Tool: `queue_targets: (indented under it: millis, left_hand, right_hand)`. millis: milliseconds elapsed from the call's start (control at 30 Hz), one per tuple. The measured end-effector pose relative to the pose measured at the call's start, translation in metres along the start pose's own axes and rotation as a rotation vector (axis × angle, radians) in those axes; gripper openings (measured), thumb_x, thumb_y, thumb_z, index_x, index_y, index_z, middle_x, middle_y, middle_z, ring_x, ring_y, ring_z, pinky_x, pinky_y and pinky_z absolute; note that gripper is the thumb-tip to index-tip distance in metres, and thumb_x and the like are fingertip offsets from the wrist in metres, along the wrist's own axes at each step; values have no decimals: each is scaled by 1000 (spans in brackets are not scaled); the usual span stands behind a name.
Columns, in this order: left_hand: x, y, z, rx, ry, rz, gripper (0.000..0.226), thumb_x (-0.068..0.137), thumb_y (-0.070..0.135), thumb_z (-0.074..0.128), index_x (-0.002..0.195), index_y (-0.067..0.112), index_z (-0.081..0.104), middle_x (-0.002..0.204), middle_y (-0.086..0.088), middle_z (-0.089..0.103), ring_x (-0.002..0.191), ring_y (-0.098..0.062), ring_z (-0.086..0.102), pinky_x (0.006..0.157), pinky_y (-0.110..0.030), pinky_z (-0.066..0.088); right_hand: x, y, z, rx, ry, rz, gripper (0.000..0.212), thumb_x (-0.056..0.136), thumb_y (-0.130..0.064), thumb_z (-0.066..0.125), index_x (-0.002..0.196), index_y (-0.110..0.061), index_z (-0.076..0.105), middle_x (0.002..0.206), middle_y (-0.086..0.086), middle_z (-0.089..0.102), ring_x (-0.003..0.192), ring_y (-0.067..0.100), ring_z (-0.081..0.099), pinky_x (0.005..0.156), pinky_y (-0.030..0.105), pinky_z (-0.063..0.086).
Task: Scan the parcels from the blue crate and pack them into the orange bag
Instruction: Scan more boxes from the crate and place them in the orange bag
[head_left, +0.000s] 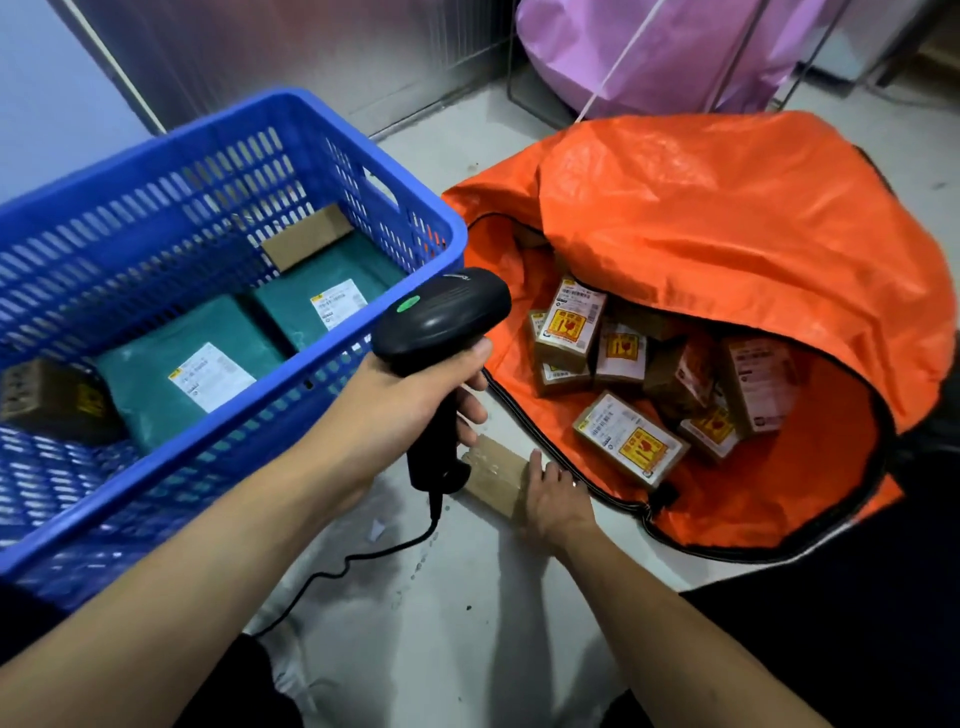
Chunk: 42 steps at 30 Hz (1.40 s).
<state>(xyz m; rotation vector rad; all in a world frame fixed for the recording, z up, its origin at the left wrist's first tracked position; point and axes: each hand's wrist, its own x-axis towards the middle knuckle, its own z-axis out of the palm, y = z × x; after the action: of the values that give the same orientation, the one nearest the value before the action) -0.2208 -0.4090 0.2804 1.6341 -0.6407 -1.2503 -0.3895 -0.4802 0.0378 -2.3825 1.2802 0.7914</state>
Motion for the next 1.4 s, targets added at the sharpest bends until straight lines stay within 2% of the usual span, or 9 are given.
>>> queue_targets:
  millis: [133, 300, 500, 600, 733, 933, 1100, 1233, 1400]
  left_hand:
    - [-1, -1, 3, 19, -19, -1, 33, 95, 39, 70, 90, 6, 71, 78, -17, 71, 65, -27, 67, 63, -30, 57]
    - [-3, -1, 7, 12, -22, 27, 33, 94, 37, 70, 89, 5, 70, 76, -17, 70, 63, -27, 65, 60, -28, 56]
    - [-6, 4, 10, 28, -30, 88, 34, 94, 37, 71, 90, 4, 70, 78, -17, 72, 64, -27, 67, 64, -31, 56]
    - [-7, 6, 8, 44, -19, 108, 37, 96, 38, 69, 91, 1, 69, 77, -17, 72, 65, -28, 68, 68, -34, 55]
    - [-9, 8, 5, 46, 0, 116, 35, 97, 38, 68, 92, 3, 69, 77, -16, 70, 64, -27, 67, 65, -31, 56]
    - [-9, 9, -1, 25, 31, 112, 40, 96, 39, 68, 95, -1, 68, 78, -16, 71, 67, -29, 68, 72, -39, 56]
    - [-7, 9, -1, 2, 50, 112, 36, 97, 37, 68, 93, 1, 68, 75, -15, 69, 66, -29, 67, 72, -39, 57]
    - [-7, 10, -4, 4, 55, 109, 39, 97, 38, 68, 93, -1, 67, 76, -15, 70, 66, -28, 68, 72, -37, 58]
    - [-10, 18, -9, -15, 71, 117, 32, 96, 38, 69, 92, 6, 69, 76, -14, 70, 65, -27, 68, 70, -36, 57]
  right_hand:
    - [-4, 8, -3, 60, 48, -19, 118, 84, -65, 68, 159, 1, 4, 151, 21, 36, 137, 36, 42, 113, 46, 40]
    - [-15, 34, -21, 285, 331, -8, 92, 71, -53, 76, 141, -9, 34, 131, 10, 42, 121, 29, 46, 104, 39, 43]
    - [-28, 67, -48, 646, 679, 361, 96, 69, -54, 78, 141, -3, 41, 127, 14, 50, 120, 35, 51, 101, 46, 45]
    - [-26, 81, -60, 710, 661, 521, 97, 72, -58, 76, 143, -1, 42, 132, 19, 52, 123, 39, 53, 102, 45, 43]
    - [-25, 96, -84, 663, 514, 621, 79, 84, -56, 70, 137, -1, 50, 133, 19, 54, 122, 40, 55, 105, 41, 36]
    - [-3, 104, -82, 619, 444, 590, 57, 92, -55, 66, 119, -4, 64, 116, 16, 65, 104, 38, 65, 88, 40, 47]
    - [13, 99, -80, 659, 447, 576, 62, 90, -56, 68, 124, -6, 57, 118, 18, 64, 99, 38, 67, 81, 41, 54]
    - [16, 100, -79, 651, 419, 553, 69, 88, -52, 72, 134, -7, 48, 128, 20, 58, 104, 40, 65, 76, 38, 46]
    - [8, 93, -85, 627, 431, 545, 59, 91, -42, 72, 133, -7, 49, 130, 21, 56, 105, 42, 65, 79, 41, 50]
